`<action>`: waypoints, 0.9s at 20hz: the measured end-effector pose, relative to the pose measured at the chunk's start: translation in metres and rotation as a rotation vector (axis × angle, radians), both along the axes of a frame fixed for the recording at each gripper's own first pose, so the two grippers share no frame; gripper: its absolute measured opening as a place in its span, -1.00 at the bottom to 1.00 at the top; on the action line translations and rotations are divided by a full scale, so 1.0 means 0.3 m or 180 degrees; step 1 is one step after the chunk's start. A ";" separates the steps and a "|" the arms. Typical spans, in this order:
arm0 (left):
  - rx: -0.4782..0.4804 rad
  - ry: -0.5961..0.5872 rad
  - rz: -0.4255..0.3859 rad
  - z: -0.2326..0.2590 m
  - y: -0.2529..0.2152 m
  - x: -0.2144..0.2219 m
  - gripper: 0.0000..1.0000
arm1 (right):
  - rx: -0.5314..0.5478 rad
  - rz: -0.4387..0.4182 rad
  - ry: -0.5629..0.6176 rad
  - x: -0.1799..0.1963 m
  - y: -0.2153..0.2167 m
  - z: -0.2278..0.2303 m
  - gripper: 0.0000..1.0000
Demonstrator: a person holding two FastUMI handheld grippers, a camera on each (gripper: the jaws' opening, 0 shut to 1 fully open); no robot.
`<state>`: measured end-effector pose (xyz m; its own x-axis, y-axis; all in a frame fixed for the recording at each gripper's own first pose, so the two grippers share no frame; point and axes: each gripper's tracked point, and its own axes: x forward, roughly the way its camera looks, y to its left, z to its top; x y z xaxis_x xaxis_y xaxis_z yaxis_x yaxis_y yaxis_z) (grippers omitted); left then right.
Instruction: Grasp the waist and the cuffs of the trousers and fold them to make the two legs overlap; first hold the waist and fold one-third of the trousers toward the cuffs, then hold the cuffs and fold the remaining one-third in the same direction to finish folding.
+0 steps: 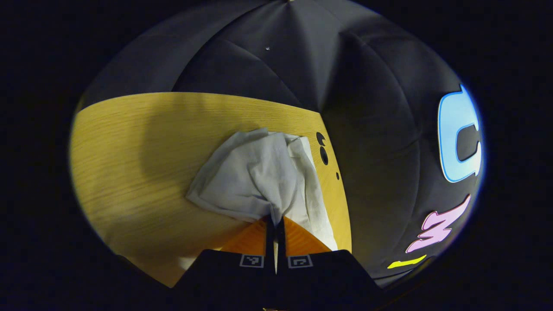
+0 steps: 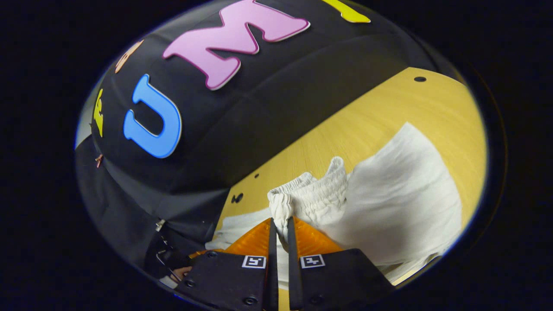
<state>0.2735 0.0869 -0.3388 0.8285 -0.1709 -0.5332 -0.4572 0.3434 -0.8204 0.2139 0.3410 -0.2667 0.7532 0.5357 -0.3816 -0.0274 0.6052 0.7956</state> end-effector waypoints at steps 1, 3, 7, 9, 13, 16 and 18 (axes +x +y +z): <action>-0.0043 -0.0024 0.0000 0.000 0.002 -0.001 -0.88 | -0.0041 0.0062 0.0101 -0.001 0.013 -0.018 -0.72; -0.0106 -0.0051 -0.0029 0.003 -0.005 -0.003 -0.88 | -0.0161 0.0164 0.0247 0.003 0.008 -0.023 -0.72; -0.0313 -0.0113 0.0045 0.026 0.007 0.011 -0.58 | -0.0271 0.0254 0.0239 0.005 -0.019 0.012 -0.72; -0.0478 -0.0168 0.0109 0.036 0.012 0.034 -0.17 | -0.0305 0.0347 0.0236 0.004 -0.001 -0.008 -0.71; -0.0404 -0.0121 -0.0113 -0.001 -0.026 0.101 -0.33 | -0.0237 0.0505 0.0255 0.005 0.005 -0.010 -0.72; -0.0386 -0.0186 -0.0130 0.014 -0.054 0.124 -0.87 | -0.0124 0.0546 0.0329 -0.007 0.000 0.004 -0.70; -0.0369 -0.0125 -0.0125 0.013 -0.047 0.110 -0.88 | -0.0018 0.0605 0.0370 -0.013 0.012 0.040 -0.47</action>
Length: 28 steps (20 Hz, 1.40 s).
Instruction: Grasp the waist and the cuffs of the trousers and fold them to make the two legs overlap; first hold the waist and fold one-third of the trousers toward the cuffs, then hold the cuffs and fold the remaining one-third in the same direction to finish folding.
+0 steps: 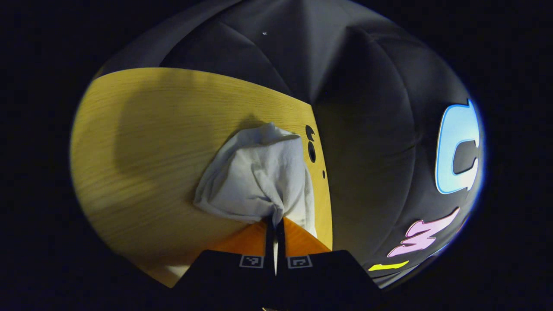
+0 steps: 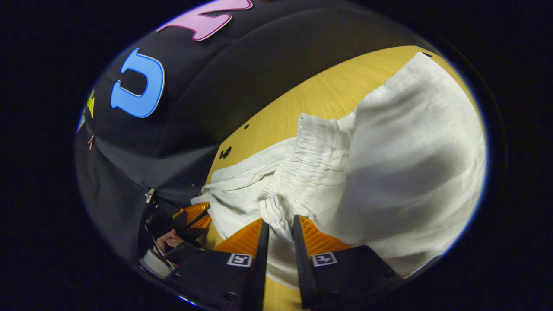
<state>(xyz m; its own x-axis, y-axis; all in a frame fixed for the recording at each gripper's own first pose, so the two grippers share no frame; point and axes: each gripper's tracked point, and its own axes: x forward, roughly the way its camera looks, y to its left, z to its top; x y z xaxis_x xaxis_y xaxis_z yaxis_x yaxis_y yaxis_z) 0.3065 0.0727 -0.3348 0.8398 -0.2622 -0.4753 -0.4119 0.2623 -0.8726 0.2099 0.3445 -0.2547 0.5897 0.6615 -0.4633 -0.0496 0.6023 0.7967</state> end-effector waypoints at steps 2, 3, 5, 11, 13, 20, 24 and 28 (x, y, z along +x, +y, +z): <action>-0.0035 -0.0008 0.0085 0.015 0.007 -0.011 -0.89 | 0.0026 0.0056 -0.0038 -0.027 -0.005 0.044 -0.20; -0.0083 -0.0071 0.0139 0.036 0.012 -0.016 -0.89 | 0.0071 0.0029 -0.0071 -0.053 -0.030 0.057 0.15; -0.0163 -0.0217 0.0224 0.089 0.025 -0.058 -0.89 | 0.0214 -0.0082 -0.0102 -0.096 -0.117 0.093 -0.09; -0.0026 -0.0430 0.0325 0.185 0.020 -0.063 -0.89 | 0.0426 -0.0565 -0.0069 -0.123 -0.368 0.119 0.26; 0.0071 -0.0561 0.0337 0.256 -0.013 -0.066 -0.89 | 0.0443 -0.0665 -0.0099 -0.139 -0.437 0.129 0.25; 0.0852 -0.1355 -0.0646 0.584 -0.496 -0.072 -0.89 | 0.0513 -0.0851 -0.0192 -0.213 -0.689 0.159 0.25; 0.1192 -0.1471 -0.1267 0.581 -0.816 -0.112 -0.89 | 0.0439 -0.1059 -0.0181 -0.251 -0.864 0.129 0.26; 0.1437 -0.1564 -0.1753 0.541 -1.043 -0.169 -0.89 | 0.0381 -0.1211 -0.0143 -0.274 -0.998 0.095 0.26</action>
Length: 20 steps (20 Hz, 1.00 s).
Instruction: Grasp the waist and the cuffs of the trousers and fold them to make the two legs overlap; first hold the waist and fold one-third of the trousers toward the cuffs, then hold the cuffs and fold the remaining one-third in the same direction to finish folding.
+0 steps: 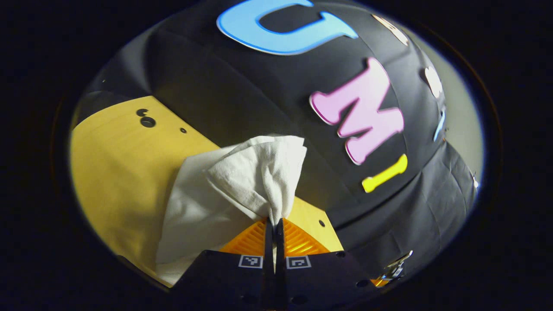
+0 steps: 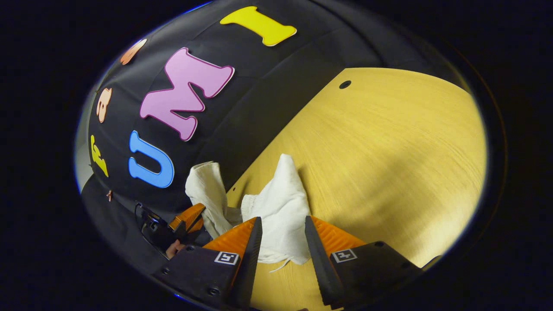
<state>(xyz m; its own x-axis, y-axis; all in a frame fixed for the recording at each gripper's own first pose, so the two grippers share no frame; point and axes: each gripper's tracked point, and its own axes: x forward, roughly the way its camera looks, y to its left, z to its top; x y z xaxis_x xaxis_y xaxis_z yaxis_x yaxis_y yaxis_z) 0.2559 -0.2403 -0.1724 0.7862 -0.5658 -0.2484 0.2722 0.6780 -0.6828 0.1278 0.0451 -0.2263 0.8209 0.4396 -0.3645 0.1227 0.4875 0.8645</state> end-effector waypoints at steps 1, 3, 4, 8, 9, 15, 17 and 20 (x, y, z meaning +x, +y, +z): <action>0.0071 -0.0004 -0.0096 -0.019 -0.045 -0.027 -0.89 | -0.0005 -0.0024 0.0021 -0.005 -0.021 -0.012 0.26; 0.0232 0.0020 -0.0283 -0.078 -0.098 -0.096 -0.89 | -0.0002 -0.0062 0.0051 -0.014 -0.056 -0.028 0.25; 0.0315 0.0045 -0.0356 -0.106 -0.122 -0.129 -0.89 | 0.0009 -0.0076 0.0060 -0.016 -0.067 -0.033 0.25; 0.0545 0.0161 -0.0613 -0.196 -0.176 -0.248 -0.89 | 0.0029 -0.0056 0.0086 -0.023 -0.074 -0.039 0.26; 0.0632 0.0162 -0.0681 -0.219 -0.179 -0.276 -0.89 | 0.0031 -0.0049 0.0093 -0.020 -0.072 -0.042 0.26; 0.1673 -0.0176 -0.1030 -0.342 -0.233 -0.403 -0.89 | -0.0014 -0.0036 0.0150 -0.013 -0.079 -0.062 0.26; 0.2148 -0.0390 -0.1084 -0.379 -0.249 -0.417 -0.89 | -0.0053 -0.0026 0.0171 -0.015 -0.082 -0.068 0.26; 0.2865 -0.0818 -0.1198 -0.413 -0.261 -0.419 -0.89 | -0.0120 0.0028 0.0211 -0.022 -0.080 -0.067 0.25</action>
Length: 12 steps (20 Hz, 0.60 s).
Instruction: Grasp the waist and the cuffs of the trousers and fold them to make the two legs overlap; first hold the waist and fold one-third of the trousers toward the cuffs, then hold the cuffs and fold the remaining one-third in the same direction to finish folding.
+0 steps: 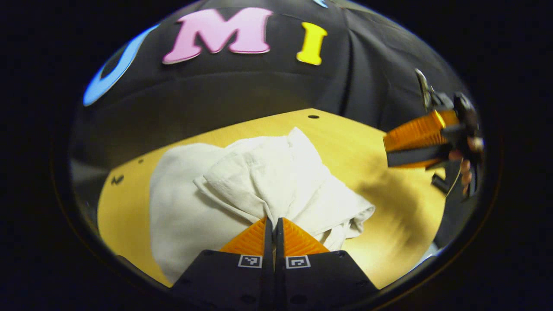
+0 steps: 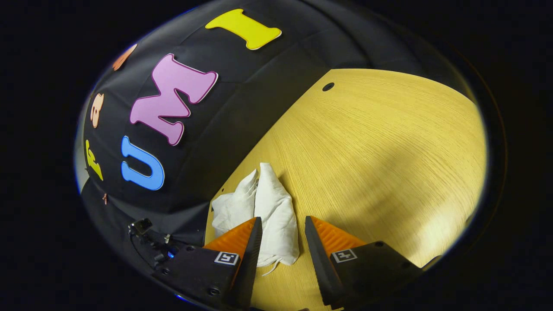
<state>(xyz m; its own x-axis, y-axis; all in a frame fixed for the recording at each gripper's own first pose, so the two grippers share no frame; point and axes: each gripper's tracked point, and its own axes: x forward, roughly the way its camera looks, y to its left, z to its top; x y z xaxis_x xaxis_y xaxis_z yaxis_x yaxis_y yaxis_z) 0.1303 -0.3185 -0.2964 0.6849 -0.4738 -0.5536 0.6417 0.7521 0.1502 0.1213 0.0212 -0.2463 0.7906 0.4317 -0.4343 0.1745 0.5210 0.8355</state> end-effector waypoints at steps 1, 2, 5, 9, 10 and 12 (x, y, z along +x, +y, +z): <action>0.0166 -0.0102 -0.0041 -0.007 -0.003 0.002 -0.89 | -0.0011 0.0021 0.0026 -0.004 0.003 0.001 0.26; 0.0262 -0.0194 -0.0082 -0.005 -0.008 0.001 -0.89 | -0.0012 0.0026 0.0050 -0.006 0.004 0.002 0.26; 0.0293 -0.0362 -0.0196 0.008 -0.011 -0.001 -0.89 | 0.0117 0.0007 0.0108 -0.004 0.009 0.019 0.25; 0.0348 -0.0403 -0.0260 0.061 0.001 -0.016 -0.06 | 0.0234 0.0007 0.0147 -0.006 0.019 0.042 0.26; 0.0341 -0.0418 -0.0247 0.084 0.006 -0.018 0.30 | 0.0243 0.0019 0.0160 -0.009 0.021 0.048 0.26; 0.0265 -0.0384 -0.0136 0.139 0.030 -0.033 0.52 | 0.0235 0.0048 0.0185 -0.027 0.025 0.066 0.26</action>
